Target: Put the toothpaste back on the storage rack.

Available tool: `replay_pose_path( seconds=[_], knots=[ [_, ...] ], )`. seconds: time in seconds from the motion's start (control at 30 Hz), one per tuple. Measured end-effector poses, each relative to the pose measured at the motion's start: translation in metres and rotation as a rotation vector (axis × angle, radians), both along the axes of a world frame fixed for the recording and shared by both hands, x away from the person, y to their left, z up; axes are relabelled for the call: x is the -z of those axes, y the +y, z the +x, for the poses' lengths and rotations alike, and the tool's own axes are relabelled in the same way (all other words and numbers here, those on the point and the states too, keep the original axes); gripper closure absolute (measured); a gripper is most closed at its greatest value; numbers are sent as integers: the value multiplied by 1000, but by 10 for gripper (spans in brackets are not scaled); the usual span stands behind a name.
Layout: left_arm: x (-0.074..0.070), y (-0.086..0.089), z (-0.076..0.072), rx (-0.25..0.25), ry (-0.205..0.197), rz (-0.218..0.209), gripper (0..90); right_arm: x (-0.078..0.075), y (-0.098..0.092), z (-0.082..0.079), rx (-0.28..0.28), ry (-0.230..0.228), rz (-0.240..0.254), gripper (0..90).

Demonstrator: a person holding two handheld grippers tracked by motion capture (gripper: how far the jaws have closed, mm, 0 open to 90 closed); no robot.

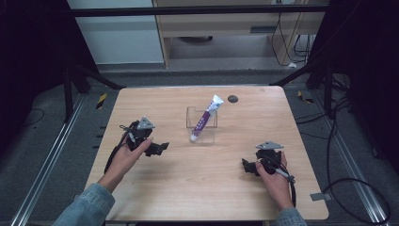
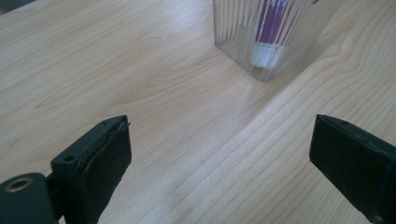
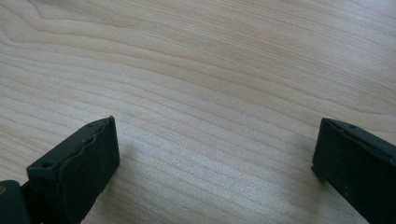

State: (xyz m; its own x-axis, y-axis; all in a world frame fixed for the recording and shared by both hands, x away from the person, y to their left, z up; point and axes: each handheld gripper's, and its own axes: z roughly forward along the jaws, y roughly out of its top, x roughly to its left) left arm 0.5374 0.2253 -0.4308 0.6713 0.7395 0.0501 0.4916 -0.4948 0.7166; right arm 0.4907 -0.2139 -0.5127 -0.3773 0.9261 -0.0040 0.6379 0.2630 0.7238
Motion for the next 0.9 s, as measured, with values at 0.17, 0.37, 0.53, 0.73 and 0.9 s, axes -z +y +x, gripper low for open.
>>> replay_pose_path(
  seconds=[0.17,0.37,0.53,0.73,0.9],
  knots=[
    [10,10,-2,-12,13,2,57,0,0,0,0,0,0,8],
    [20,24,-4,-43,23,-6,57,0,0,0,0,0,0,8],
    [26,35,-4,-67,24,-16,57,0,0,0,0,0,0,8],
    [36,51,-5,-101,32,-14,58,0,0,0,0,0,0,8],
    [46,65,-5,-129,38,-8,58,0,0,0,0,0,0,8]
  ],
)
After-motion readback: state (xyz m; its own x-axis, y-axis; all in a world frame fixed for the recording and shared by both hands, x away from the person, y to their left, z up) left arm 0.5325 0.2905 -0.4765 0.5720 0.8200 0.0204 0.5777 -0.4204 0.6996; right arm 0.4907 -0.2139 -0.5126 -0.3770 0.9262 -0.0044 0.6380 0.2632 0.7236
